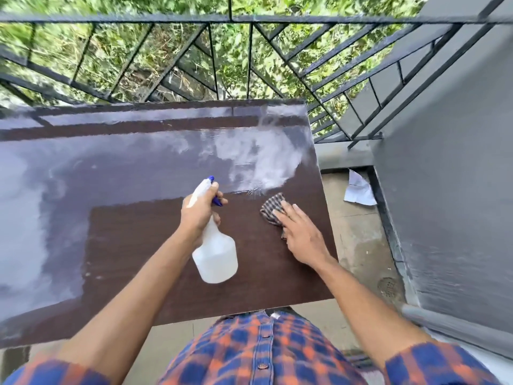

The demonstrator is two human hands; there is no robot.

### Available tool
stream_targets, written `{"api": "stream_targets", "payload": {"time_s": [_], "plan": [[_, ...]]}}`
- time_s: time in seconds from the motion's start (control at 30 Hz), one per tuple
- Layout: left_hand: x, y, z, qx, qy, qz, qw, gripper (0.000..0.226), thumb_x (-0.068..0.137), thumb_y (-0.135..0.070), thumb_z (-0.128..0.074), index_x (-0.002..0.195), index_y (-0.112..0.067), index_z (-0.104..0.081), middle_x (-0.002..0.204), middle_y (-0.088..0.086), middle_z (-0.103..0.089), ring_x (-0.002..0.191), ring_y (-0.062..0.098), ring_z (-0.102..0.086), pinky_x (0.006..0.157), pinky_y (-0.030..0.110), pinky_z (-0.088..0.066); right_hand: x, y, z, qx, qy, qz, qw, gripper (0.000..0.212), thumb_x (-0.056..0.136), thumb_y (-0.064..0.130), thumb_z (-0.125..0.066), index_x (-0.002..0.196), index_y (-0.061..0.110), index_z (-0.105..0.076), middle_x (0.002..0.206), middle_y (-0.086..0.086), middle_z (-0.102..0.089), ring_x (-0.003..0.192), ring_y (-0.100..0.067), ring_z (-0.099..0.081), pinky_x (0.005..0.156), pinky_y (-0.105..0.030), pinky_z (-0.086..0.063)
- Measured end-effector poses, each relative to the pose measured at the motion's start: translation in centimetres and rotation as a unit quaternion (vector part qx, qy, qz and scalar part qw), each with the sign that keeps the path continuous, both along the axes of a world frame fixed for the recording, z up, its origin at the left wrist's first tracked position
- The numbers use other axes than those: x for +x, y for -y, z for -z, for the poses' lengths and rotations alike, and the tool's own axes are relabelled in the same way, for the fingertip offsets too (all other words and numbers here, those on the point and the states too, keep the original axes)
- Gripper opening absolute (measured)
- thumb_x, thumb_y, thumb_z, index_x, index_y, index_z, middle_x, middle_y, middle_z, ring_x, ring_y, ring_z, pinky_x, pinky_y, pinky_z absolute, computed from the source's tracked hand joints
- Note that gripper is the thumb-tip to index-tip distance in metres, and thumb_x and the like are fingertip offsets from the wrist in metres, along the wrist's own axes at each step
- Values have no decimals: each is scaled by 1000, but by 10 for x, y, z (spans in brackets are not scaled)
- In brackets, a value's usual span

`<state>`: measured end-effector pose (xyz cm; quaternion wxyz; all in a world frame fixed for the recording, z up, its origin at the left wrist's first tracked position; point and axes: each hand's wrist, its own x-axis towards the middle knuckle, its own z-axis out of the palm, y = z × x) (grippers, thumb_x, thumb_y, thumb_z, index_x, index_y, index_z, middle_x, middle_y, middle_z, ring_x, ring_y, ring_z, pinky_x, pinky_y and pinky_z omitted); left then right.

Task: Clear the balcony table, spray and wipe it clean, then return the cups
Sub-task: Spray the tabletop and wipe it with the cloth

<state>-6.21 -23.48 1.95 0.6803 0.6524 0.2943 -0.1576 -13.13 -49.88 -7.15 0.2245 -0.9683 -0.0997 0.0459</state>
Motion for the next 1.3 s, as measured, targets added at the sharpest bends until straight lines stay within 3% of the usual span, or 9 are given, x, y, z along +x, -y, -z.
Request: {"api": "stream_targets", "payload": {"time_s": [0.27, 0.4, 0.47, 0.57, 0.77, 0.87, 1.03, 1.17, 1.3], "plan": [[-7, 10, 1, -3, -7, -18, 1000, 30, 101, -36, -62, 87, -9, -65, 79, 7, -71, 39, 23, -39, 48, 29, -39, 36, 37, -3, 28, -35, 182, 982, 59, 80, -1, -61, 135, 22, -64, 152, -3, -50, 126, -31, -53, 111, -34, -38], [-14, 13, 1, -2, -12, -21, 1000, 28, 100, -34, -62, 88, -9, -66, 81, 9, -70, 37, 19, -41, 49, 30, -39, 24, 2, -12, 146, -39, 225, 963, 47, 85, -1, -61, 126, 20, -70, 139, 0, -61, 124, -19, -56, 112, -31, -39], [-18, 12, 2, -4, -15, -23, 1000, 27, 100, -31, -61, 88, -8, -66, 84, 12, -68, 37, 17, -42, 47, 29, -38, 13, -9, -26, 256, -71, 258, 929, 44, 88, -7, -59, 123, 18, -70, 125, 2, -67, 114, -10, -63, 104, -28, -47], [-23, 8, 3, -6, -12, -28, 1000, 26, 101, -30, -62, 88, -7, -65, 85, 14, -67, 38, 17, -43, 45, 28, -38, -18, -25, -45, 439, -196, 288, 828, 46, 91, -17, -51, 123, 13, -66, 104, 0, -68, 77, 0, -64, 73, -15, -53], [-33, 4, 7, -3, -11, -15, 1000, 31, 101, -31, -62, 82, -7, -64, 80, 11, -68, 39, 20, -42, 42, 27, -37, -61, -49, -35, 465, -361, 166, 792, 47, 87, -18, -54, 114, 16, -70, 119, -5, -70, 106, -7, -64, 90, -19, -49], [-37, 3, 8, -6, -15, -15, 1000, 31, 100, -33, -63, 82, -8, -65, 78, 9, -70, 39, 22, -39, 43, 27, -37, -55, -47, -29, 404, -372, 149, 822, 44, 90, -12, -56, 111, 24, -72, 111, 0, -73, 103, -10, -65, 90, -22, -50], [-43, 4, 5, -16, -14, -11, 1000, 31, 99, -35, -64, 82, -9, -65, 80, 8, -70, 38, 21, -39, 45, 28, -39, -47, -27, -31, 106, -143, 200, 963, 26, 92, 21, -59, 112, 30, -73, 112, 14, -74, 104, -9, -66, 94, -29, -51], [-43, 6, 2, -18, -12, -14, 1000, 31, 101, -33, -62, 81, -9, -63, 82, 10, -69, 36, 19, -38, 45, 28, -38, -64, -33, -30, 21, 1, 77, 997, 34, 90, 32, -62, 123, 28, -67, 125, 6, -66, 113, -20, -61, 96, -40, -48], [-42, 7, 1, -16, -18, -22, 999, 30, 99, -32, -63, 81, -9, -63, 83, 11, -69, 37, 19, -38, 45, 27, -37, -69, -38, -11, -89, -19, -18, 996, 58, 89, 53, -59, 144, 40, -47, 157, 2, -40, 143, -23, -37, 117, -54, -27]]}}
